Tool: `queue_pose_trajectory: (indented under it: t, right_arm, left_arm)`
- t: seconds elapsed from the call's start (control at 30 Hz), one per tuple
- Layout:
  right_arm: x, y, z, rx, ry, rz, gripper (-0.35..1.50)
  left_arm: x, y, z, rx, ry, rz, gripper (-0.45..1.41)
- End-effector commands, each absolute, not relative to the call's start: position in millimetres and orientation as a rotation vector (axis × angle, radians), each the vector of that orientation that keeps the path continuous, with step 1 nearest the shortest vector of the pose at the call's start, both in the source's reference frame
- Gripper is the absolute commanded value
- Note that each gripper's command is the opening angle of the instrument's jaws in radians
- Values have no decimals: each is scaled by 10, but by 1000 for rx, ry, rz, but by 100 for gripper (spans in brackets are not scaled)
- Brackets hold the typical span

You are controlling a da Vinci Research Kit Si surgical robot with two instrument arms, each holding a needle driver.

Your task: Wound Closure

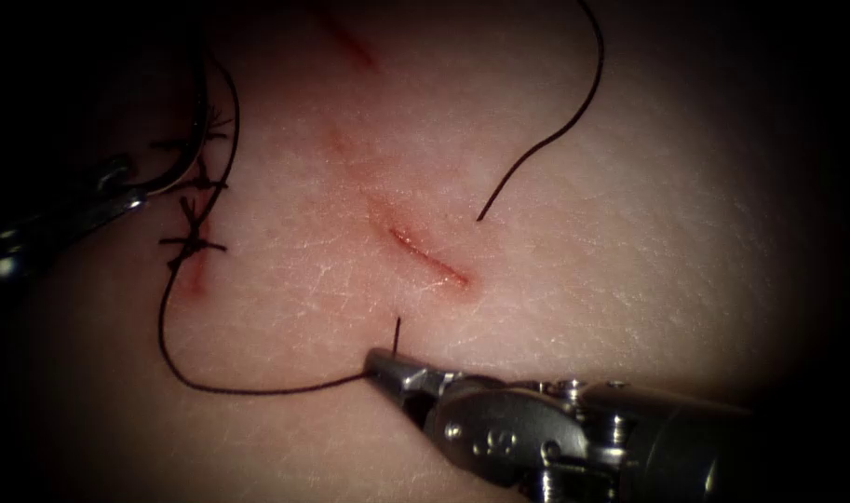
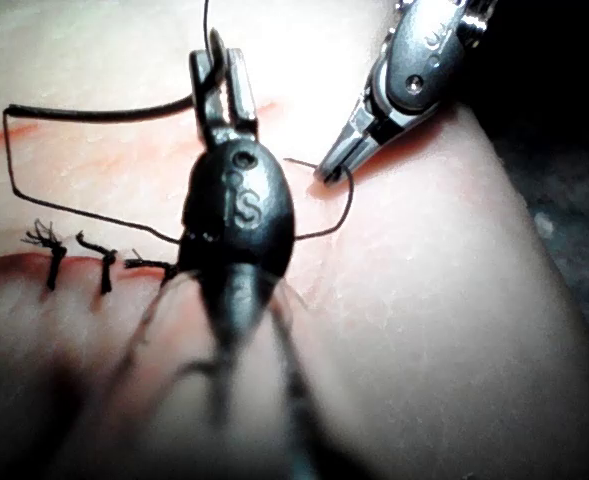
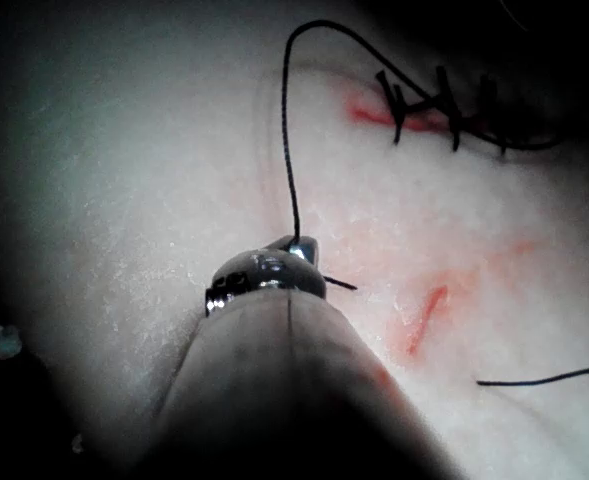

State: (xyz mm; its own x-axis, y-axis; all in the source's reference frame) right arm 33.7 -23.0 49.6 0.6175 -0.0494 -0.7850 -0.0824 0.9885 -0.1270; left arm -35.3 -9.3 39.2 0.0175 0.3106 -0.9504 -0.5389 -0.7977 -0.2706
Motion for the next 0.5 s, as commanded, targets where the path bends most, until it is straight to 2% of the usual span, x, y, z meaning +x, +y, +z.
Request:
queue_pose_trajectory:
  t: [0.03, 0.47, 0.5]
  right_arm:
    - [351, -247, 484, -139, 924, 16, -35]
    - [398, -296, 386, -42, 1022, -15, -35]
    - [399, -291, 385, -45, 1023, -8, -18]
  left_arm:
    - [-361, -91, 397, -1710, 232, 1842, -45]
    - [-364, -93, 398, -1709, 229, 1851, -45]
    - [-364, -93, 398, -1709, 229, 1851, -45]
